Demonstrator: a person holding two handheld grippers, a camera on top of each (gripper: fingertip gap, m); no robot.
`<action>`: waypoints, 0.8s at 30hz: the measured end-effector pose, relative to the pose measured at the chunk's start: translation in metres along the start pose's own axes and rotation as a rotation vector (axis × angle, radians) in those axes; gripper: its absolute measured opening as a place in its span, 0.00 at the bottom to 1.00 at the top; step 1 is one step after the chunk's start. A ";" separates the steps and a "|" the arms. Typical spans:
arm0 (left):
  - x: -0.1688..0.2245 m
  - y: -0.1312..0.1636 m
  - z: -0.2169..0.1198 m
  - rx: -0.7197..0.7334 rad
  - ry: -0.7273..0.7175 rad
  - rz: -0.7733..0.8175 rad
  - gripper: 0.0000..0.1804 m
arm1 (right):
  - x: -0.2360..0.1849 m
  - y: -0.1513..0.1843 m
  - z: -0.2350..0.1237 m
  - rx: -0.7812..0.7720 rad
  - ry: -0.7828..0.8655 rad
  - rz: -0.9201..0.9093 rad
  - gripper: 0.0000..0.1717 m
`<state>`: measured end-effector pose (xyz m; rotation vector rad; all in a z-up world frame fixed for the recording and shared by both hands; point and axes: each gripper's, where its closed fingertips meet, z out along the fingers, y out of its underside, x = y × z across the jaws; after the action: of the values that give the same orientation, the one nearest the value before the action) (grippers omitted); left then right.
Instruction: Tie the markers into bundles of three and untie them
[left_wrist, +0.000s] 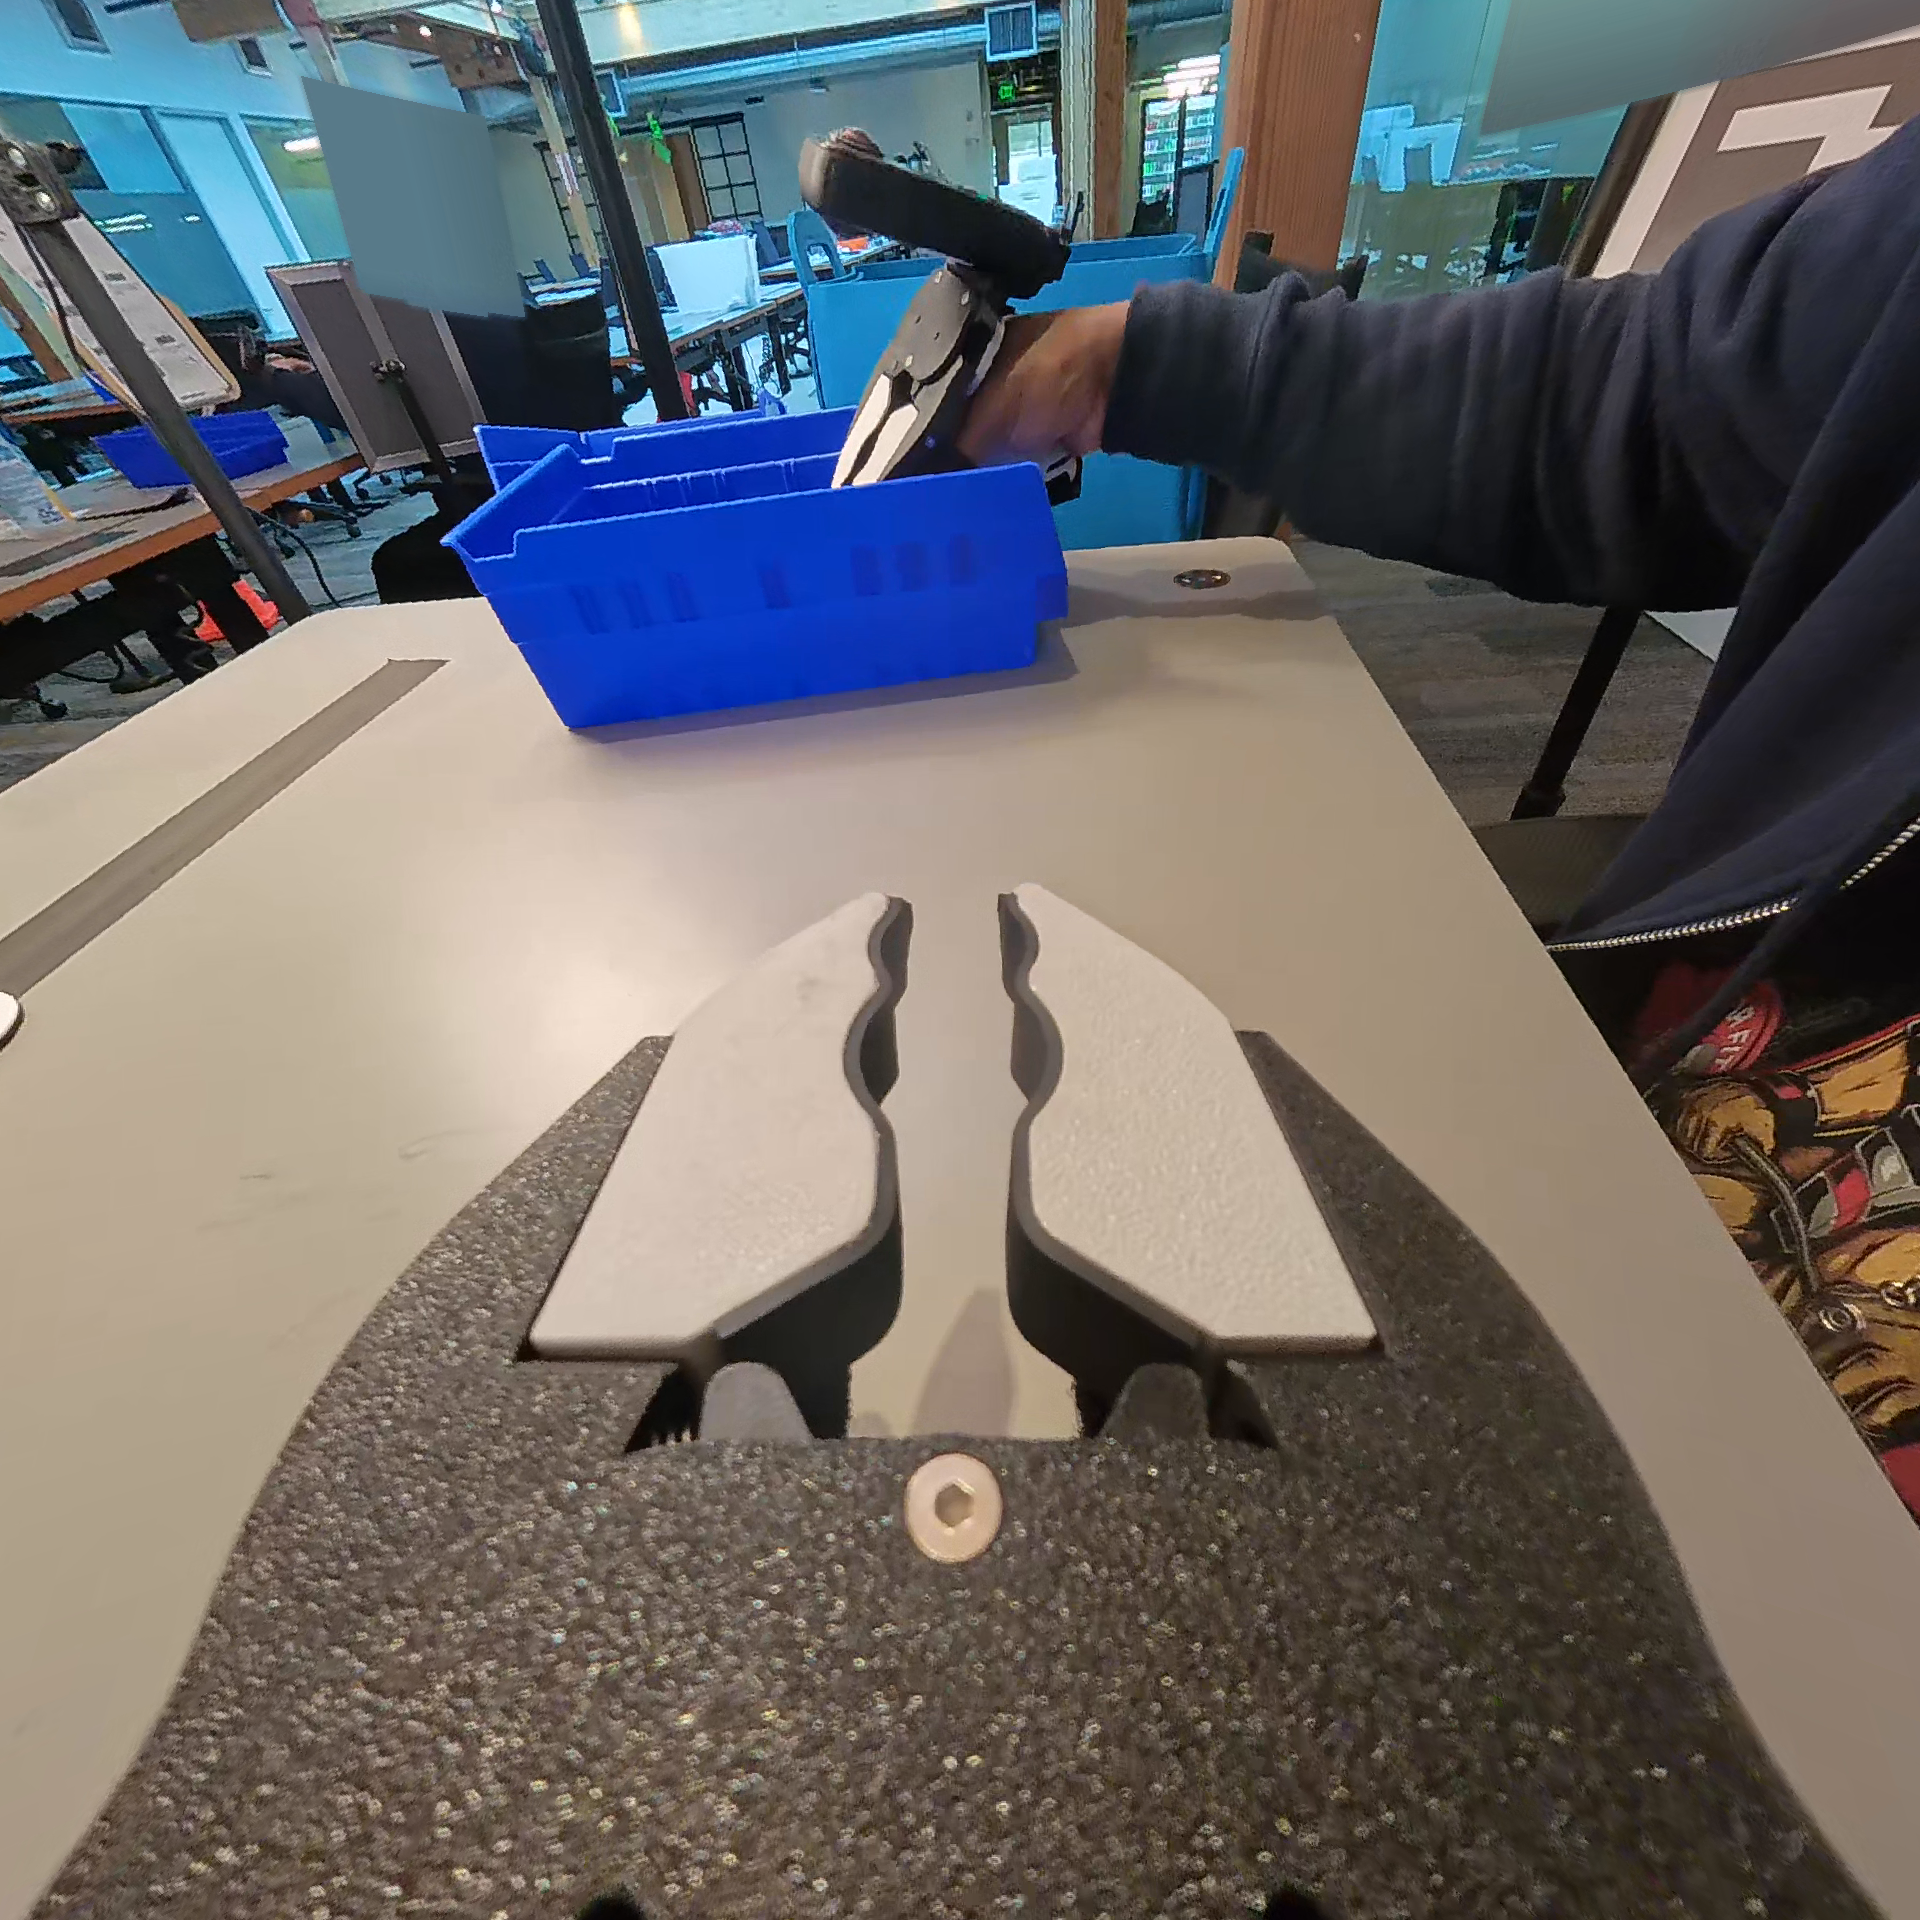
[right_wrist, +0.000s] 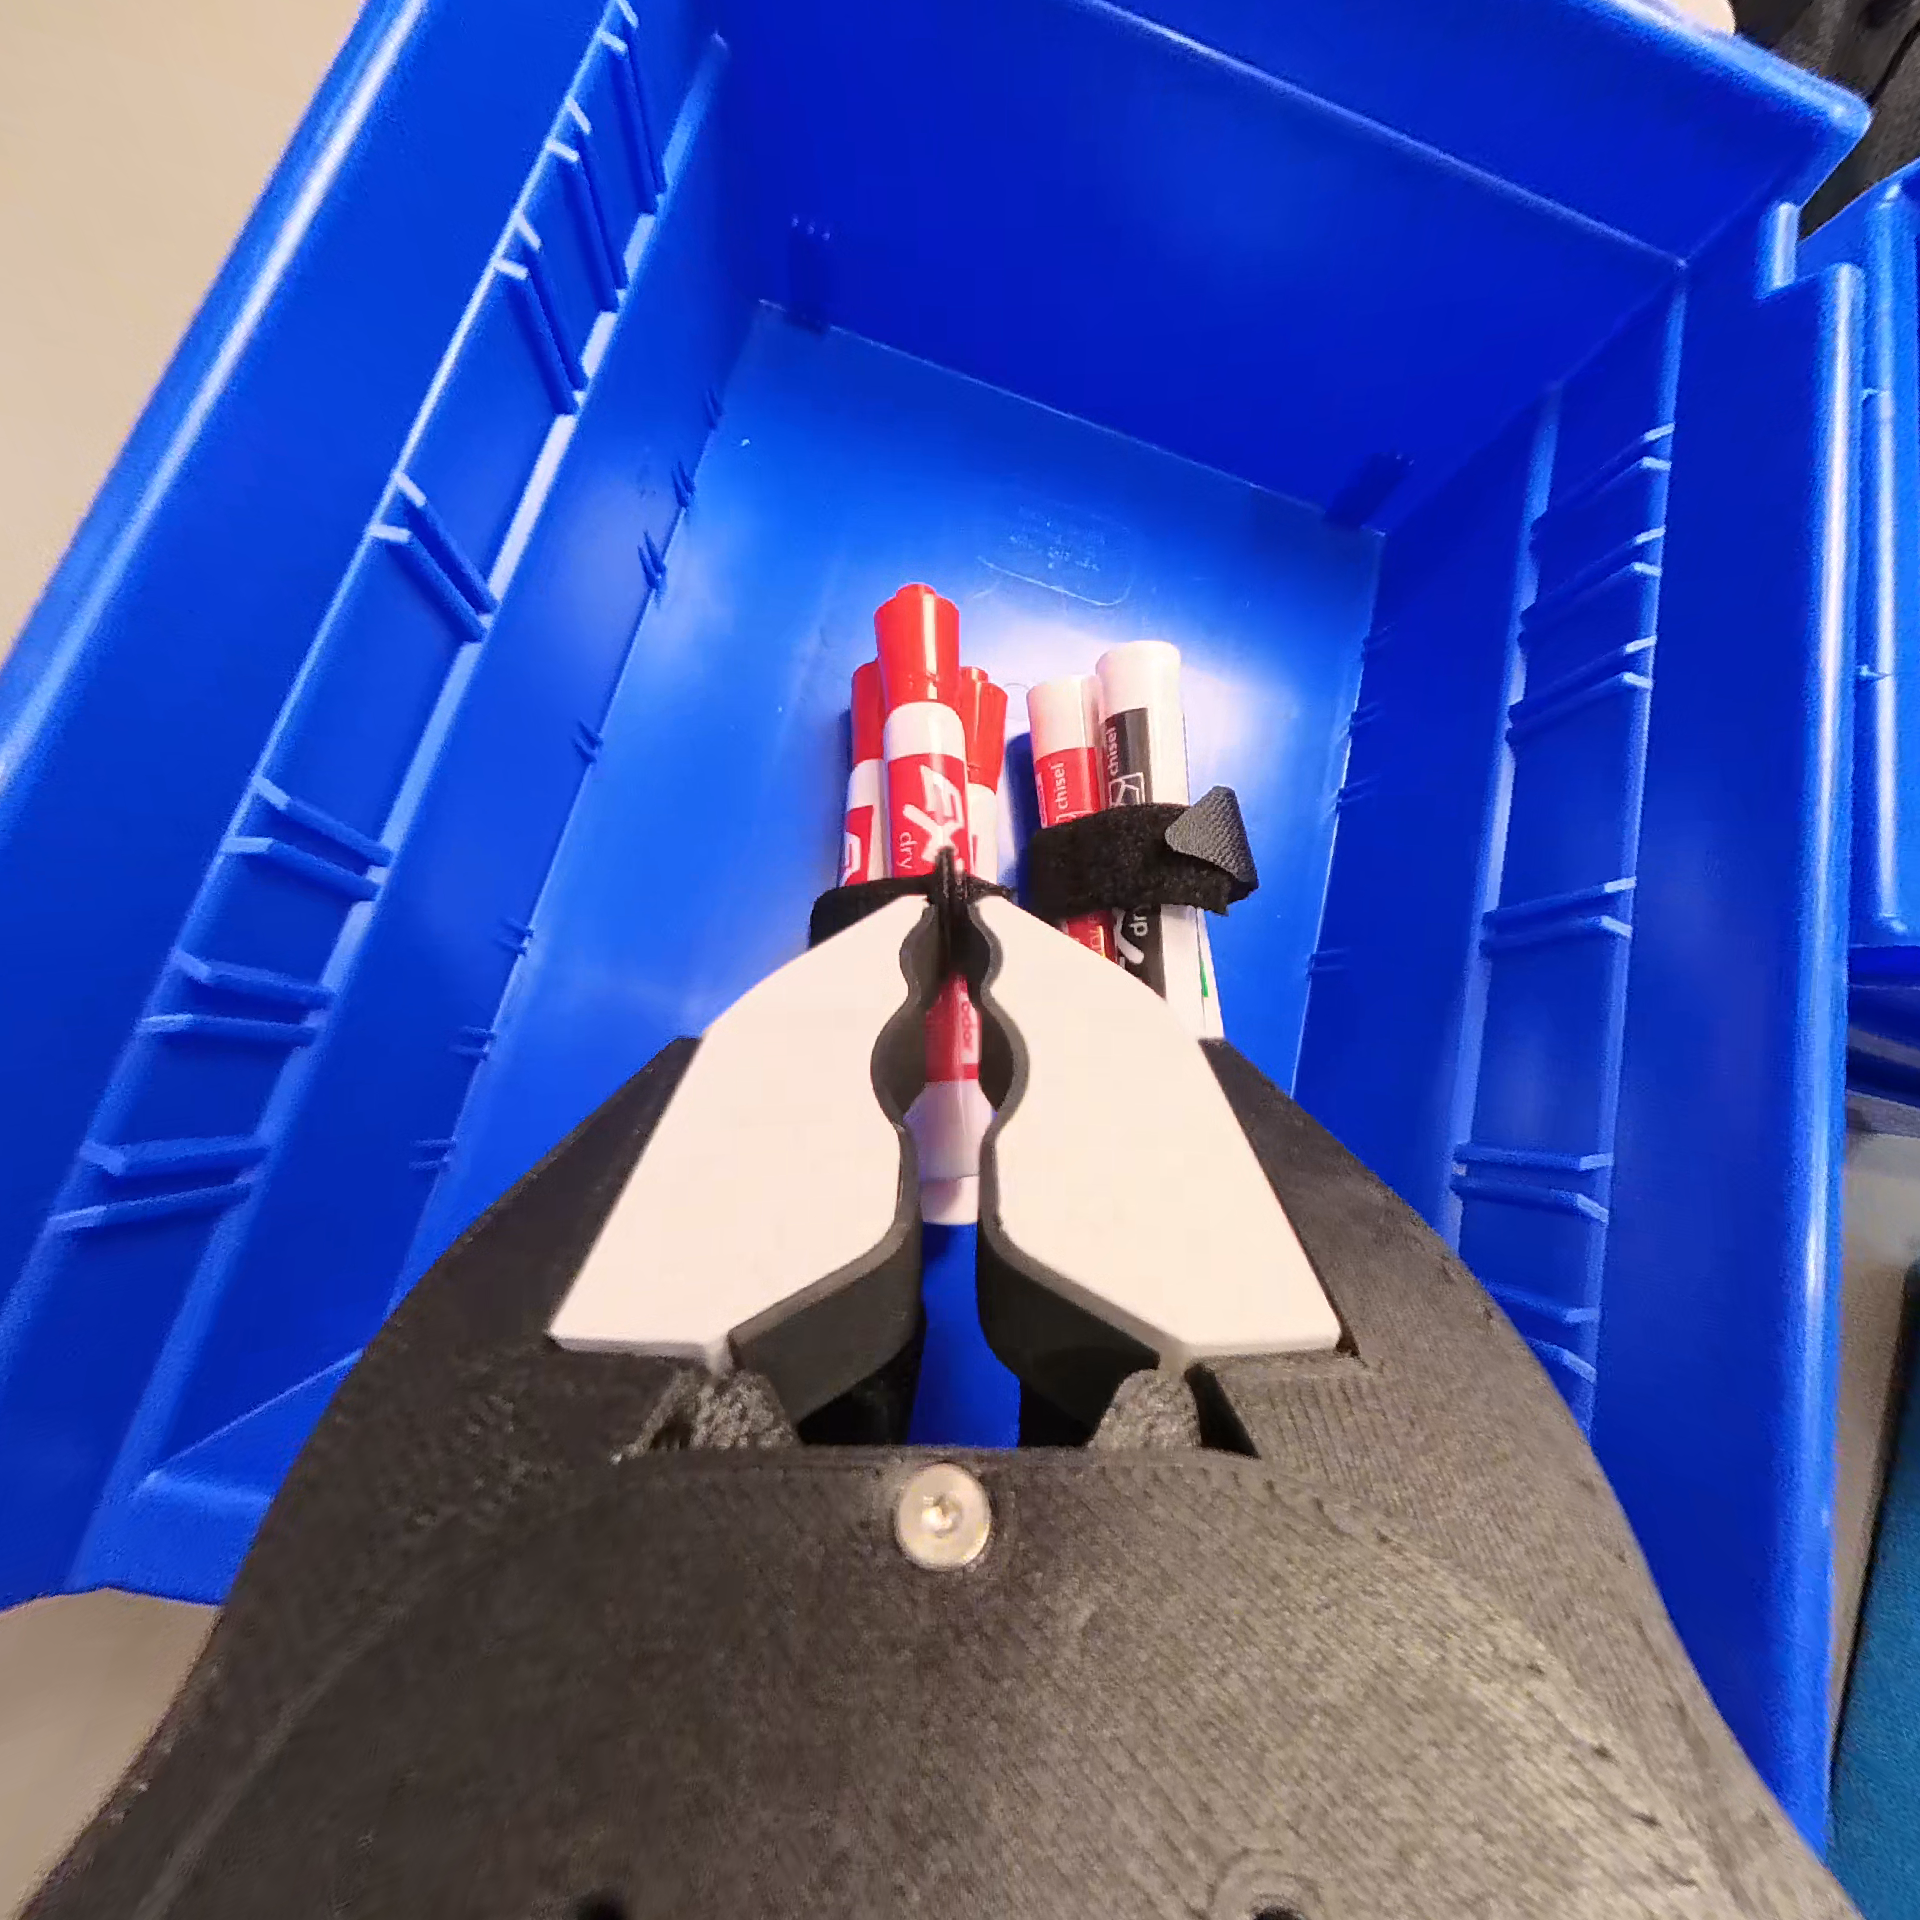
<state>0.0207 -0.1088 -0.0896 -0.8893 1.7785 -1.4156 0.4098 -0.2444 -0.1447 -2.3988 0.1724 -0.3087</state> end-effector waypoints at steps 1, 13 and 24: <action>0.000 0.000 0.000 -0.002 0.001 0.001 0.09 | 0.000 0.000 -0.001 0.000 0.004 -0.008 0.03; 0.003 -0.001 0.000 -0.004 0.007 0.012 0.09 | 0.013 -0.017 -0.039 0.155 0.046 0.034 0.13; -0.009 -0.001 -0.001 0.002 -0.060 0.023 0.10 | -0.146 -0.110 -0.135 0.509 -0.120 -0.199 0.16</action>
<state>0.0243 -0.1010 -0.0873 -0.8983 1.7373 -1.3612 0.2376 -0.2177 0.0006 -1.9212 -0.1824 -0.2615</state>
